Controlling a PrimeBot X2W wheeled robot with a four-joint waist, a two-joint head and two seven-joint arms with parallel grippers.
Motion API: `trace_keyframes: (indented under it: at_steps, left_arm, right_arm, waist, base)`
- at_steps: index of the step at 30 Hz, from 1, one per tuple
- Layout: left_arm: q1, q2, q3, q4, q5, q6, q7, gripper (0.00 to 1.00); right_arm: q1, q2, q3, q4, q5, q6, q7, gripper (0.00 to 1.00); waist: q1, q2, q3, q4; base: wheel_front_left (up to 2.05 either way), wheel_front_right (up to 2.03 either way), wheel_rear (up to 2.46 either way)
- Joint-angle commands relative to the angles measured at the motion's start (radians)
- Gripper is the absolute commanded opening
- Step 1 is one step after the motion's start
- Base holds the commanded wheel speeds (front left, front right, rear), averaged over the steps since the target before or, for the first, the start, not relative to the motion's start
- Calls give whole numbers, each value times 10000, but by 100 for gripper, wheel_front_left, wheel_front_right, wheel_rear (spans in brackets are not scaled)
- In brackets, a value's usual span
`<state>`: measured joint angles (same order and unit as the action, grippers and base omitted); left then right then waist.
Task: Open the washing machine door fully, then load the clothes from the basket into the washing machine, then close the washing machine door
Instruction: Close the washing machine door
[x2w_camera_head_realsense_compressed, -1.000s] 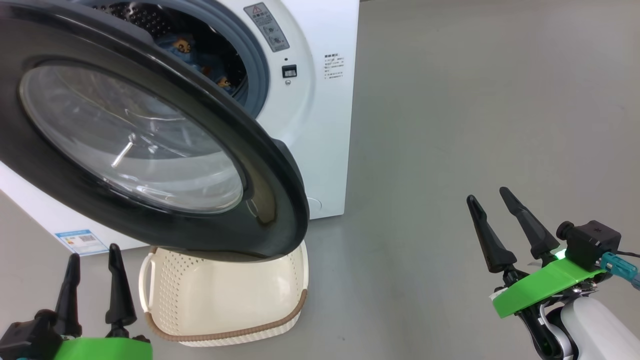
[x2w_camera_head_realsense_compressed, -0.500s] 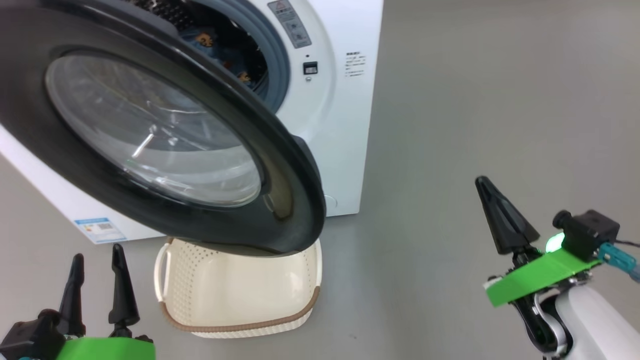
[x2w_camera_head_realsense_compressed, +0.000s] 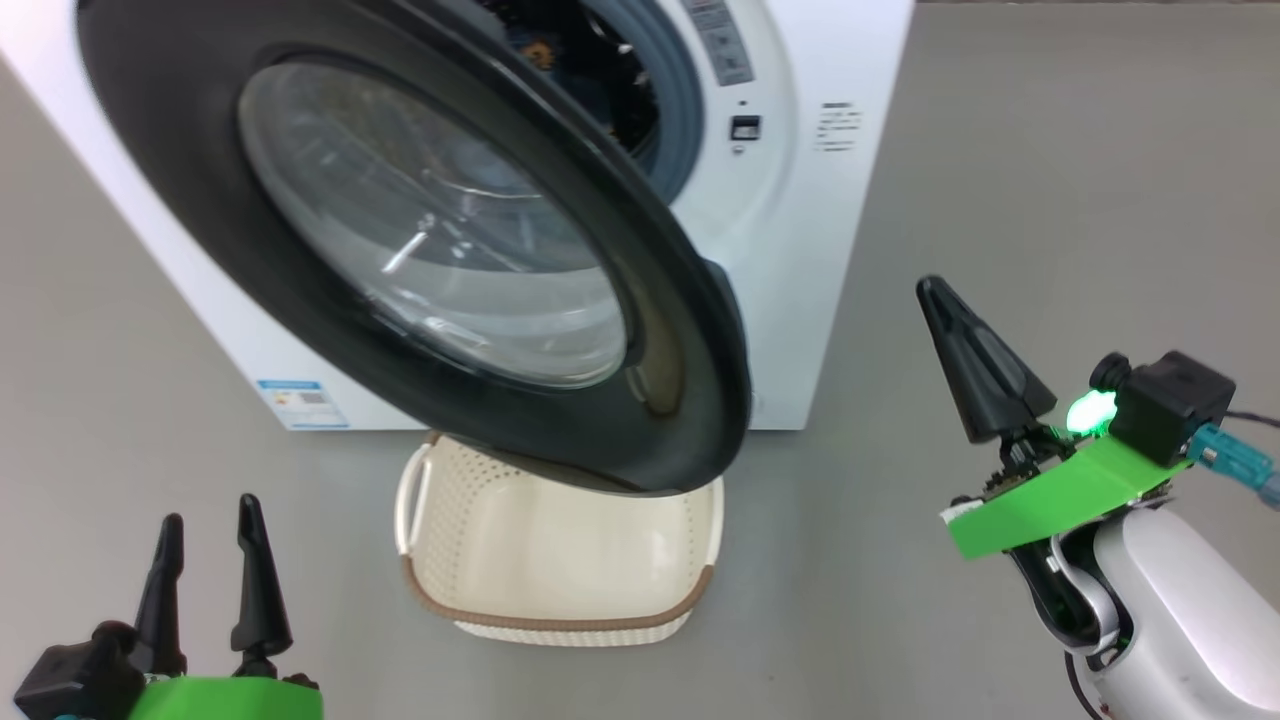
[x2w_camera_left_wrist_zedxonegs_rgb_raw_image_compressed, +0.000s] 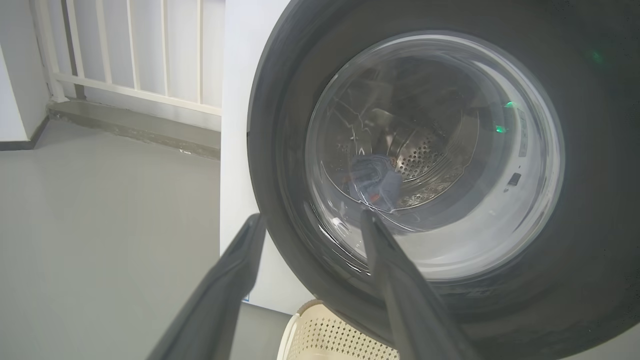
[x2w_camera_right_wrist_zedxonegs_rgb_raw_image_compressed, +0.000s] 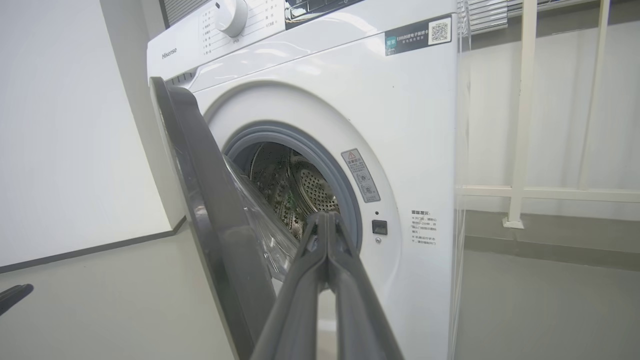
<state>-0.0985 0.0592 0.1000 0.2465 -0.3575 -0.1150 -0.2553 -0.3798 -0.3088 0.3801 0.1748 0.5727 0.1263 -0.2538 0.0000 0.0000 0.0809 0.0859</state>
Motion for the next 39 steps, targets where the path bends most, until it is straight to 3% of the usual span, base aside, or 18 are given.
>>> trace_keyframes:
  at_steps: [1, 10, 16, 23, 39]
  left_arm:
    - [-288, 111, 266, -152, 155, -55, -64, 100]
    - [-281, 31, 208, -8, 143, -90, -64, 100]
    - [-269, -1, 192, 61, 160, -102, -64, 100]
    - [-230, -42, 157, 64, 158, -116, -64, 100]
    - [-286, -83, 117, 67, -38, -127, -65, 100]
  right_arm:
    - [-358, -87, 197, -451, 256, 44, -80, 0]
    - [-582, -52, 814, -1680, 724, 44, -80, 0]
    - [-450, -88, 1650, -1859, 774, 44, -80, 0]
    - [-546, -244, 2695, -1361, 670, 44, -80, 0]
    - [-908, -687, 3285, 373, 822, 44, -80, 0]
  waist:
    - [0, 0, 28, 457]
    - [0, 0, 45, 1128]
    - [0, 0, -10, 1389]
    - [0, 0, 15, 1798]
    - [0, 0, 316, 2511]
  base:
    - [0, 0, 0]
    - [0, 0, 0]
    - [0, 0, 0]
    - [0, 0, 0]
    - [0, 0, 0]
